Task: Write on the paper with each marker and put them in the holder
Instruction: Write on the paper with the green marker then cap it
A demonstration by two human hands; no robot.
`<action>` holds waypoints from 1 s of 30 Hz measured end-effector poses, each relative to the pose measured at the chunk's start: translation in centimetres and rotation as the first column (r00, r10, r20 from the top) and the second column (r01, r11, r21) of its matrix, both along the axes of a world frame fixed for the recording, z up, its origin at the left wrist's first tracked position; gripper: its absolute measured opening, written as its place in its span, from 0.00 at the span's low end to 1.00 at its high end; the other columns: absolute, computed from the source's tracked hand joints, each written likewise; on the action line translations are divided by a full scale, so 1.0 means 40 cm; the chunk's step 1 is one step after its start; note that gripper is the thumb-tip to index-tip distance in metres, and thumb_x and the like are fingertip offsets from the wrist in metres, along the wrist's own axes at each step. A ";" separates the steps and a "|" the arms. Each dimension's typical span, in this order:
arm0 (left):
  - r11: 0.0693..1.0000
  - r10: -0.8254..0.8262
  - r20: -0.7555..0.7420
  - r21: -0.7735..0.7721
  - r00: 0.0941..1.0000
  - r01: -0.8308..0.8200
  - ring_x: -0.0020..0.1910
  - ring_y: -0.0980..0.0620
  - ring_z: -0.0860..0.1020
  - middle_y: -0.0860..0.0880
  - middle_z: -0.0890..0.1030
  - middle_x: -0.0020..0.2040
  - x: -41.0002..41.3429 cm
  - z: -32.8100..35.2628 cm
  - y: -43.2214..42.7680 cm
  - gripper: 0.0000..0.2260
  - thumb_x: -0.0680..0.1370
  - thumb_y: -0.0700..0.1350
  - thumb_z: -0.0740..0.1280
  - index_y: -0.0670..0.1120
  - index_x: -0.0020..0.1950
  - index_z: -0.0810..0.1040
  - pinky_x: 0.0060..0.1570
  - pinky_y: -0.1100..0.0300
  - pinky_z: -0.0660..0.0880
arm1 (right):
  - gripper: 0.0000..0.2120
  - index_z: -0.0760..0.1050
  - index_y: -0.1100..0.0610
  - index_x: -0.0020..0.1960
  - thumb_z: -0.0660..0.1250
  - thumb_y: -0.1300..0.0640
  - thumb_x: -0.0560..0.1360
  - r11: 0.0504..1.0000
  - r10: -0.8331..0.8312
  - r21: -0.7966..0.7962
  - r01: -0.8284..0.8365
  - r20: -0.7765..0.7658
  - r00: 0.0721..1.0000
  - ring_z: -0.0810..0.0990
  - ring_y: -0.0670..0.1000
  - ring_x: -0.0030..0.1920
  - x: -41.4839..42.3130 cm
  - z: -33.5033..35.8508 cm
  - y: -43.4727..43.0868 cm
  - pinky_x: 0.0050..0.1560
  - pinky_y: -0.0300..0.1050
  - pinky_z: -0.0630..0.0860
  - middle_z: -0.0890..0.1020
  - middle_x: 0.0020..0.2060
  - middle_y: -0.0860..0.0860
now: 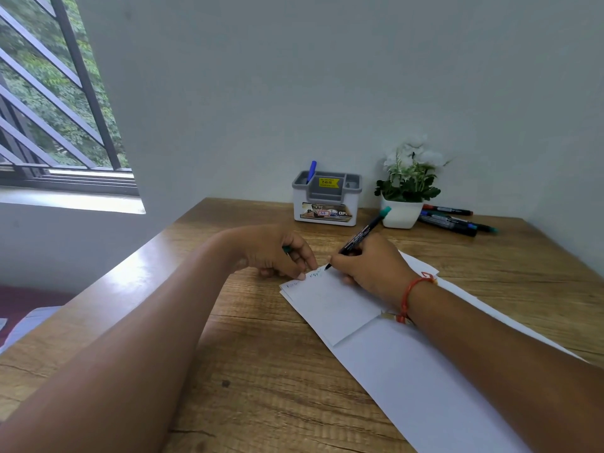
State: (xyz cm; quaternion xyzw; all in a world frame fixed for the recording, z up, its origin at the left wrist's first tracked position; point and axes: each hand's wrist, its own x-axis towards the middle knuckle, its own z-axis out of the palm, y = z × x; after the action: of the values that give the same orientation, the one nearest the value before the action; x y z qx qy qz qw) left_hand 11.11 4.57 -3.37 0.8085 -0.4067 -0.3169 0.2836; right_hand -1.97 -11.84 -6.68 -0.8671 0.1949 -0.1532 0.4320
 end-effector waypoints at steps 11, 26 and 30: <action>1.000 -0.003 0.016 0.000 1.000 0.003 0.33 0.56 0.73 0.45 0.80 0.47 0.000 0.001 -0.002 0.11 0.74 0.38 0.74 0.46 0.55 0.83 0.27 0.65 0.67 | 0.06 0.83 0.59 0.47 0.69 0.58 0.74 1.000 0.003 0.030 -0.004 0.025 1.000 0.80 0.43 0.28 0.002 0.002 0.004 0.38 0.44 0.80 0.86 0.35 0.55; 1.000 -0.011 0.021 0.000 1.000 0.011 0.33 0.56 0.74 0.47 0.80 0.45 0.005 -0.002 -0.002 0.10 0.74 0.37 0.74 0.49 0.53 0.84 0.28 0.65 0.68 | 0.09 0.83 0.60 0.47 0.69 0.54 0.77 0.999 -0.041 0.027 0.041 -0.006 0.999 0.77 0.40 0.22 0.010 -0.001 -0.004 0.27 0.34 0.70 0.81 0.27 0.48; 1.000 -0.013 0.018 0.002 1.000 0.013 0.33 0.55 0.73 0.46 0.81 0.45 0.005 -0.002 -0.002 0.10 0.74 0.37 0.74 0.49 0.53 0.84 0.28 0.64 0.67 | 0.09 0.82 0.60 0.49 0.68 0.54 0.78 0.996 -0.060 0.068 0.060 -0.012 0.998 0.79 0.40 0.23 0.013 0.000 -0.007 0.25 0.32 0.71 0.83 0.32 0.48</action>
State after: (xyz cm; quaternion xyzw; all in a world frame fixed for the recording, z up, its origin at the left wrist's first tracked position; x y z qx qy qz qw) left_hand 11.32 4.48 -3.46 0.8090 -0.4140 -0.3120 0.2771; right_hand -1.43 -12.11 -6.68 -0.8463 0.2282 -0.1550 0.4558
